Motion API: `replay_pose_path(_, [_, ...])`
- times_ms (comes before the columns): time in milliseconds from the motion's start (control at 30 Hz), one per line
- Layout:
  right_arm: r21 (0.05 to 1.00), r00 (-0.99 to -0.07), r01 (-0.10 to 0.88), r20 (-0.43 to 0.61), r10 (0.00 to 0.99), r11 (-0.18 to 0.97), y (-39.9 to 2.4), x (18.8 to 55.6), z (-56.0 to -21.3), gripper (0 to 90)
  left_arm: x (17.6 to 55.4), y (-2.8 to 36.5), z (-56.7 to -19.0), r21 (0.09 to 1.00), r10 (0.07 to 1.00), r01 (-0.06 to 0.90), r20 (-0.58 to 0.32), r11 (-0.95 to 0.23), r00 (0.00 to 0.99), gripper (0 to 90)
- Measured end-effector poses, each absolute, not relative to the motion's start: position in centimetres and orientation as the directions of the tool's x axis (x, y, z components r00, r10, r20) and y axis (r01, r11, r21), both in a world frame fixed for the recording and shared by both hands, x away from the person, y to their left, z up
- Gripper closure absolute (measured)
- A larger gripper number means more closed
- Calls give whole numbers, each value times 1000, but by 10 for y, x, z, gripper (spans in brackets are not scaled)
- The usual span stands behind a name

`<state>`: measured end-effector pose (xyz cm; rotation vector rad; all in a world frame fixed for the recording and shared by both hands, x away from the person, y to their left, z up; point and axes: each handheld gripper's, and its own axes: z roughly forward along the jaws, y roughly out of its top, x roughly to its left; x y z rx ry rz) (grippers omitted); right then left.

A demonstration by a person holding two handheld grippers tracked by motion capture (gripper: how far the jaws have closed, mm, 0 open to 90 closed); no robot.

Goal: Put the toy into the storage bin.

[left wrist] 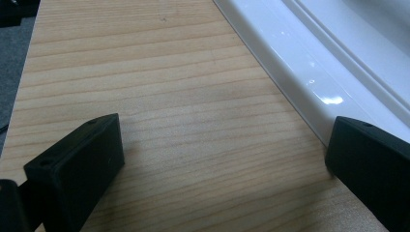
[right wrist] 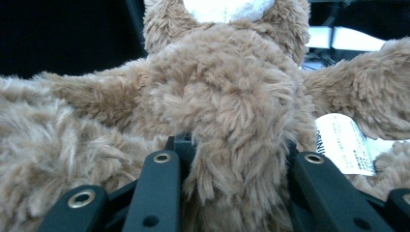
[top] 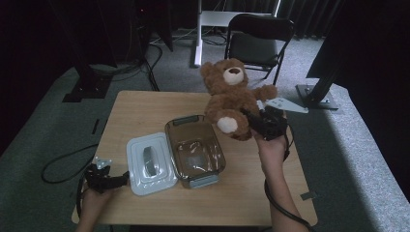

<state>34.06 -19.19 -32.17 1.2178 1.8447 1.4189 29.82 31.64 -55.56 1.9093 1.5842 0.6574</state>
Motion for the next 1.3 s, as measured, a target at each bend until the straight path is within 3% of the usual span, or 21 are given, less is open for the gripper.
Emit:
replay_pose_path(233, [946,-570,307,94,817,105,-151,317,-326,669,298,316,-556,696,984,705,15,-138,178,8])
replay_pose_path(567, [912,-636,384,148,757,144,-115,312,-375,669,298,316,-556,695,984,705,16,-140,179,8])
replay_pose_path(767, [865,-633,429,83,770,260,-101,322,-410,668,298,316,-556,695,984,706,16,-139,178,8])
replay_pose_path(933, [836,-651,437,40,758,331,-112,322,-421,662,298,316,-556,695,984,705,17,-139,178,8])
replay_pose_path(1067, [825,-661,461,73,747,327,-120,323,-429,590,298,316,-556,694,984,706,17,-139,178,8])
replay_pose_path(1167, [822,-662,481,112,741,305,-121,321,-427,430,298,316,-556,695,984,705,16,-138,177,8])
replay_pose_path(1300, [822,-668,481,117,735,306,-119,318,-416,326,298,316,-556,695,984,706,15,-136,176,8])
